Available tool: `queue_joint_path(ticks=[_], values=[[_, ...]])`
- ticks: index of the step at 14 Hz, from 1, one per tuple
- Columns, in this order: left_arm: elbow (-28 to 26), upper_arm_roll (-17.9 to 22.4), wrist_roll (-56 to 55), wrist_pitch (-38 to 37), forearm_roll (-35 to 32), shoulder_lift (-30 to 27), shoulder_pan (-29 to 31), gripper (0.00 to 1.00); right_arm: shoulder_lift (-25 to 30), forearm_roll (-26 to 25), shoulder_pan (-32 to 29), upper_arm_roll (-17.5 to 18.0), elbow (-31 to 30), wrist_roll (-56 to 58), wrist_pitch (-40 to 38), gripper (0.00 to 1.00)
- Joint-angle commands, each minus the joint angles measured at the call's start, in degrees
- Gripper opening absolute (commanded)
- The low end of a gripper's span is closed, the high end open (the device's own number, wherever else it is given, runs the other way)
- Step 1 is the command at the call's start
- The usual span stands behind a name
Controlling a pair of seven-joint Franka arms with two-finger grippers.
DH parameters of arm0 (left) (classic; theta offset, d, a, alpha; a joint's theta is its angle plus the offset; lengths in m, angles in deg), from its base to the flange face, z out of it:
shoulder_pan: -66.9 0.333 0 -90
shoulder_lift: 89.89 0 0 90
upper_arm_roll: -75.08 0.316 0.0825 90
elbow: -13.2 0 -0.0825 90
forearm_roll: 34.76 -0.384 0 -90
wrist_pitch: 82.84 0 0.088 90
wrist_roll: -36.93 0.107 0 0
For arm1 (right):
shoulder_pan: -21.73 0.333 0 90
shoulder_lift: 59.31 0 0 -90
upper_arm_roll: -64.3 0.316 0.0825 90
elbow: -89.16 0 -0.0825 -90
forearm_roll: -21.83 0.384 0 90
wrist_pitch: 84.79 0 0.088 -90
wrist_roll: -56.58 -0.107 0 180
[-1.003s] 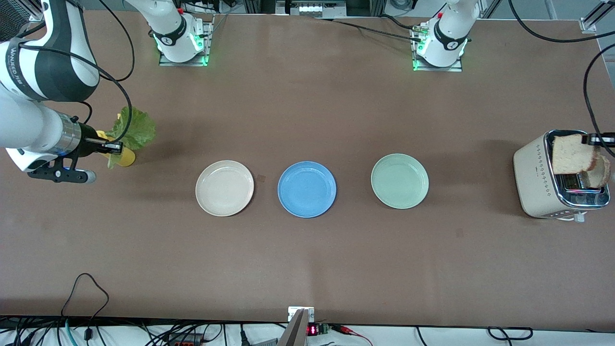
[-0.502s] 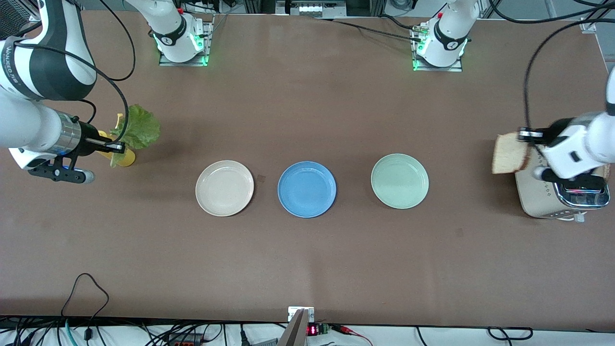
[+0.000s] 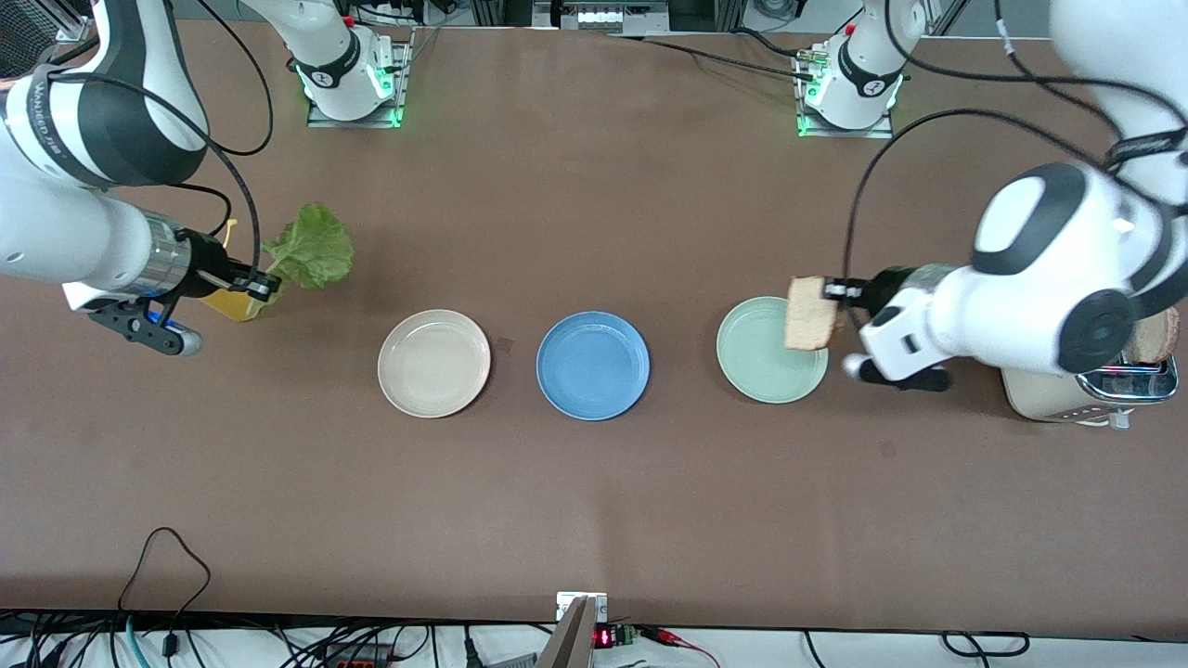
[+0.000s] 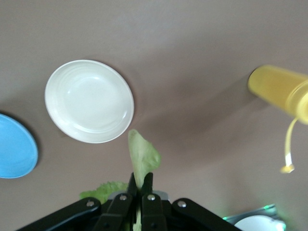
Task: Make sandwich in blue plate with both arms
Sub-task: 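Carry the bread slice with the left gripper over the blue plate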
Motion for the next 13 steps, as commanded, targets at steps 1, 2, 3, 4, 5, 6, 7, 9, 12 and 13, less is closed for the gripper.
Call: queue_joint_path(ticks=[1,2,3,4,5,6,7,9,12,13], values=[[-1.6,-0.2,-3.0,7.7,5.4,1.5,-2.4,0.03,0.2,1.6,2.5,-0.1,0.7,-6.4,-1.0,0.0],[-2.2,-0.2,-4.3,10.4,5.5,2.1,-4.0,0.03,0.0,1.6,3.8,-0.1,1.1,-8.8,-1.0,0.0],[-2.3,-0.2,-5.6,13.1,5.5,2.6,-5.8,0.03,-0.4,1.6,4.6,-0.1,1.3,-11.0,-1.0,0.0],[-2.9,-0.2,-7.0,15.7,5.5,3.1,-7.4,0.03,-0.4,1.6,5.2,-0.1,1.3,-12.3,-0.9,0.0],[-3.7,-0.2,-8.3,19.1,5.6,3.2,-8.8,0.03,-0.4,1.6,5.7,-0.1,1.3,-13.0,-0.9,0.0],[-4.7,-0.2,-9.1,23.4,6.4,3.2,-9.5,0.03,-0.4,1.6,5.9,-0.1,1.3,-13.4,-0.9,0.0],[-5.2,-0.2,-9.2,26.5,8.4,3.3,-10.3,0.03,-0.4,1.6,5.9,-0.1,1.3,-13.5,-0.9,0.0],[-5.4,-0.2,-9.3,32.9,10.4,4.8,-12.2,0.03,-0.4,1.7,5.9,-0.1,1.3,-13.5,-0.8,0.0],[-10.6,-0.2,-9.6,43.8,10.5,5.1,-14.6,0.03,-0.4,1.7,6.0,-0.1,1.3,-13.6,-0.7,0.0],[-12.3,-0.2,-9.9,46.8,10.5,5.2,-15.5,0.03,-0.4,1.7,6.0,-0.1,1.3,-13.5,-0.7,0.0]])
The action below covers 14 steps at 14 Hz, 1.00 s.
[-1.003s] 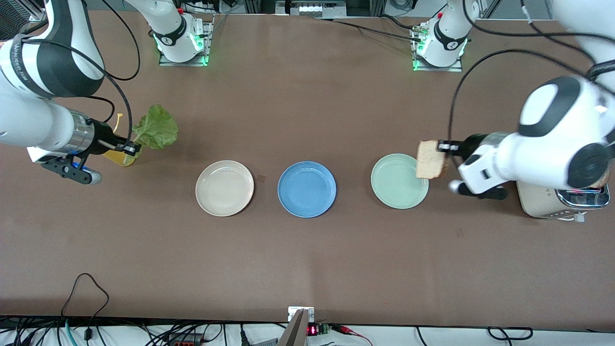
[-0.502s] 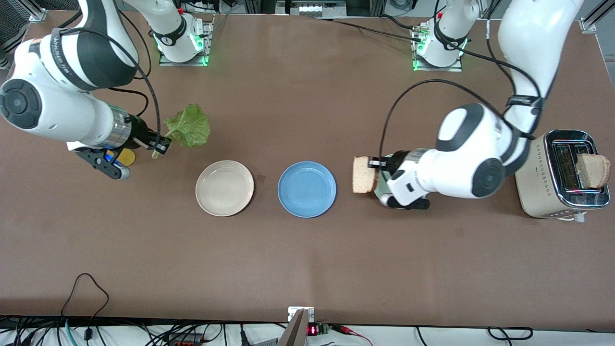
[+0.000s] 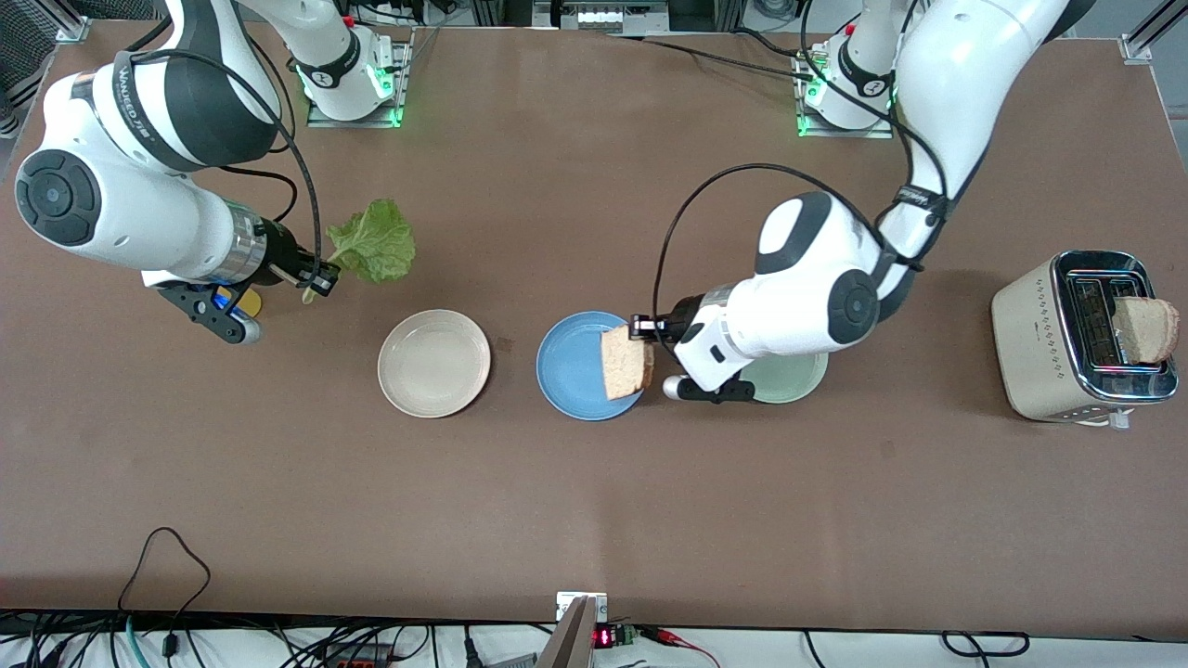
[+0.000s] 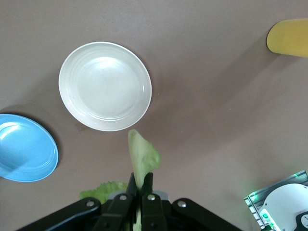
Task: Make sandwich in blue plate with both arms
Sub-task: 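Carry the bread slice with the left gripper over the blue plate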
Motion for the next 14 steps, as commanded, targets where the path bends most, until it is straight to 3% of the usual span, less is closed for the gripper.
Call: queue_joint_path(ticks=[1,4,14], values=[[-4.4,0.0,-1.4,7.6,1.4,-0.3,-2.1,0.03,-0.4,0.9,0.2,-0.2,1.3,-0.7,-0.8,0.0],[-5.1,0.0,-2.3,10.3,1.4,0.2,-3.1,0.03,-0.7,3.3,0.1,-0.3,1.3,-1.0,-0.5,0.0],[-5.5,0.1,-1.6,13.0,1.1,2.8,-5.9,0.03,-0.8,3.3,0.0,-0.3,1.3,-1.0,-0.8,0.0]])
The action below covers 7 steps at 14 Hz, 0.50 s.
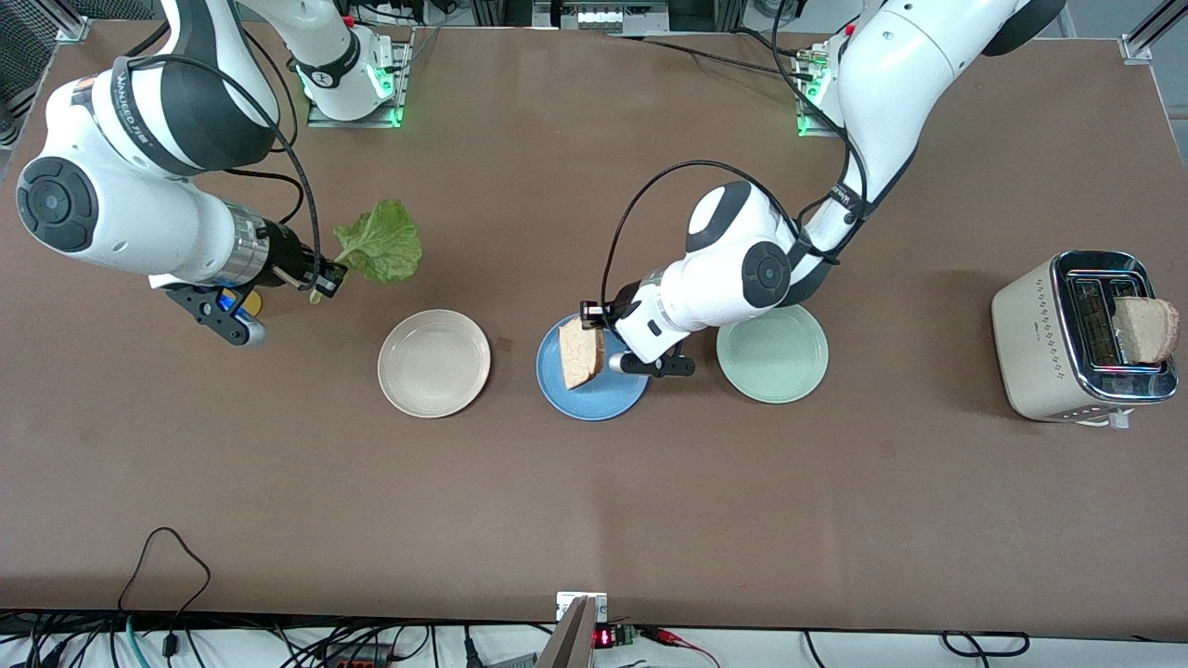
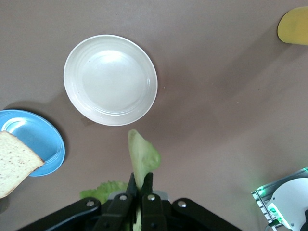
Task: Make sandwich in blue plate with both arms
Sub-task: 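Carry the bread slice with the left gripper over the blue plate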
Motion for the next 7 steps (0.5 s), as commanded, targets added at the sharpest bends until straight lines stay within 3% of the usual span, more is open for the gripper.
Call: queue_joint_path(ticks=[1,7], values=[[-0.2,0.2,0.6,1.5,1.1,1.2,-0.4,0.03,-0.4,1.0,0.0,-0.1,1.3,-0.7,-0.9,0.0],[-0.2,0.4,0.8,2.0,0.6,2.2,-0.4,0.03,-0.4,1.0,0.0,-0.1,1.3,-0.8,-1.0,0.0]])
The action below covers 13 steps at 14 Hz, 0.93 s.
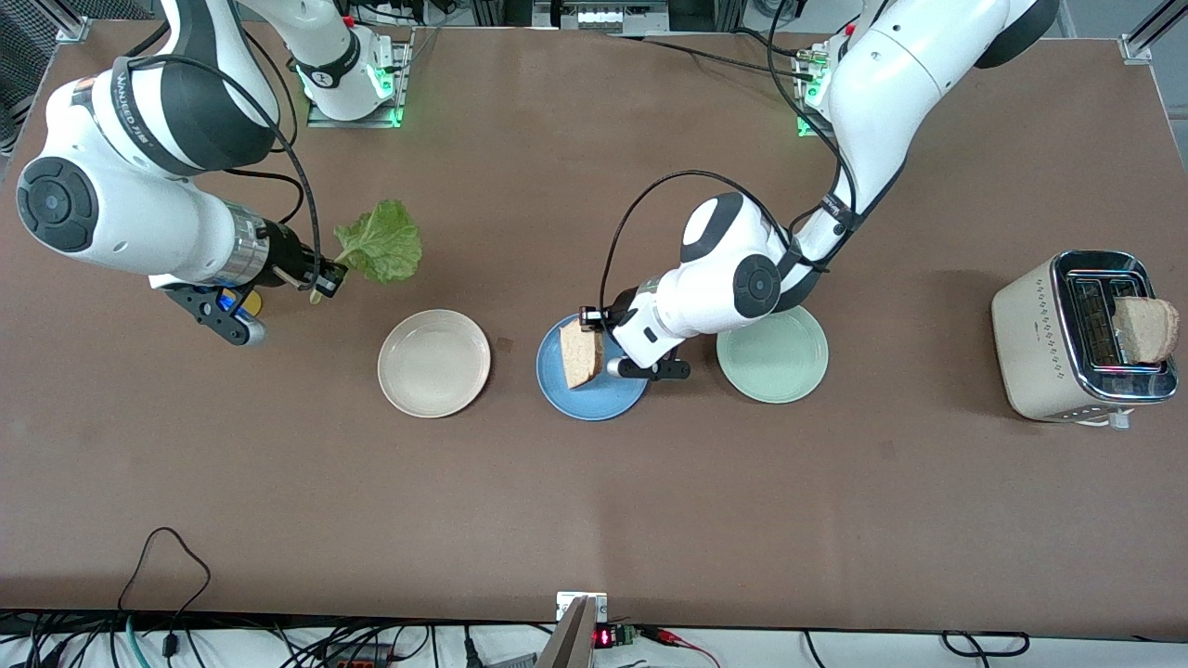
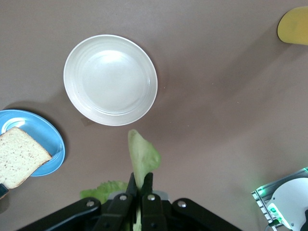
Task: Make sandwich in blue plate with both arms
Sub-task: 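Carry the bread slice with the left gripper over the blue plate, then release the bread onto the blue plate and withdraw the left gripper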
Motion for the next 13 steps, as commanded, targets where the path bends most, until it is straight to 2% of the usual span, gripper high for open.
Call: queue_joint_path(ticks=[1,10,13], values=[[-0.2,0.3,0.8,1.5,0.5,0.4,-0.2,0.03,-0.4,1.1,0.0,-0.1,1.3,-0.8,-1.0,0.0],[-0.1,0.5,0.9,5.2,0.4,2.7,-1.1,0.04,-0.4,1.1,0.1,-0.1,1.3,-1.7,-1.0,0.0],[-0.2,0.6,0.9,5.1,0.5,3.2,-0.8,0.14,-0.4,1.1,0.1,-0.1,1.3,-1.8,-1.0,0.0]])
